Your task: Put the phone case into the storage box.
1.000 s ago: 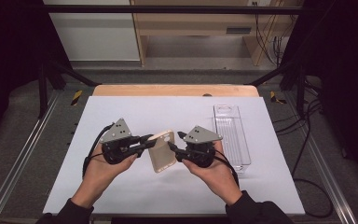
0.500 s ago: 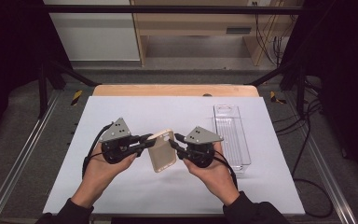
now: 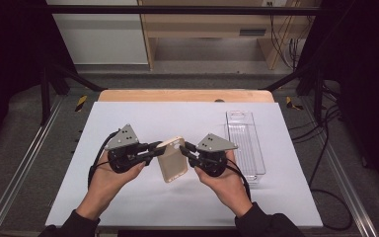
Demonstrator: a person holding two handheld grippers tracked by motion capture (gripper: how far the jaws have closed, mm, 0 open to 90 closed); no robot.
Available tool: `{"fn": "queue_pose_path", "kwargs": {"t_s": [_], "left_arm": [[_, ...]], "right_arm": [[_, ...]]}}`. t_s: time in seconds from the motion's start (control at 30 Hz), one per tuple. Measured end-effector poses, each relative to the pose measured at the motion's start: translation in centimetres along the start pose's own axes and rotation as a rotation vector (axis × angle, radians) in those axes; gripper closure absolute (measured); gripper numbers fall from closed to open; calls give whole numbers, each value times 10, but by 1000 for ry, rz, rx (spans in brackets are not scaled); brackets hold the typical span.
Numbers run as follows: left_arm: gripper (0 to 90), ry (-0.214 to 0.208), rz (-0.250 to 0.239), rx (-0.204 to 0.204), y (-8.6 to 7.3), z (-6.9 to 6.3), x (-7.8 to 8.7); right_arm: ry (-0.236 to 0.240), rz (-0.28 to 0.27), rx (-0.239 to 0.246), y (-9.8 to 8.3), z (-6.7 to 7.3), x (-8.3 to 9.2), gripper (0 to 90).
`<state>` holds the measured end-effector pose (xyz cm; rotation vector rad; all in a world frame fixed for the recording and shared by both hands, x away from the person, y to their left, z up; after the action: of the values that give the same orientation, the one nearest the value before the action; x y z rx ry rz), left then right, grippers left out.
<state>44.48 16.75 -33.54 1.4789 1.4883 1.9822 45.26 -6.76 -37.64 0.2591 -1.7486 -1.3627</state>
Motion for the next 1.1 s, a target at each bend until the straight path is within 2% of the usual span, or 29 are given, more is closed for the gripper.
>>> {"fn": "queue_pose_path", "kwargs": {"t_s": [0.37, 0.83, 1.1], "left_arm": [[794, -17, -10, 14, 0, 0, 0], [794, -17, -4, 17, -1, 0, -1], [793, -14, 1, 22, -2, 0, -3]], "right_arm": [[0, -20, -8, 0, -1, 0, 815], [1, -21, -9, -3, -2, 0, 836], [-14, -20, -2, -4, -1, 0, 842]]}}
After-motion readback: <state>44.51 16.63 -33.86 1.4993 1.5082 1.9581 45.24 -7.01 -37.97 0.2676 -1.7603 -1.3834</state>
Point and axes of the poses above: each handheld gripper's, and its own axes: x roughly backward along the jaws, y roughly out of its top, z roughly to its left, the point moved 1 cm from there along -x, roughly forward along the jaws, and after that the axes turned 10 degrees about z, right-handed, at the moved point
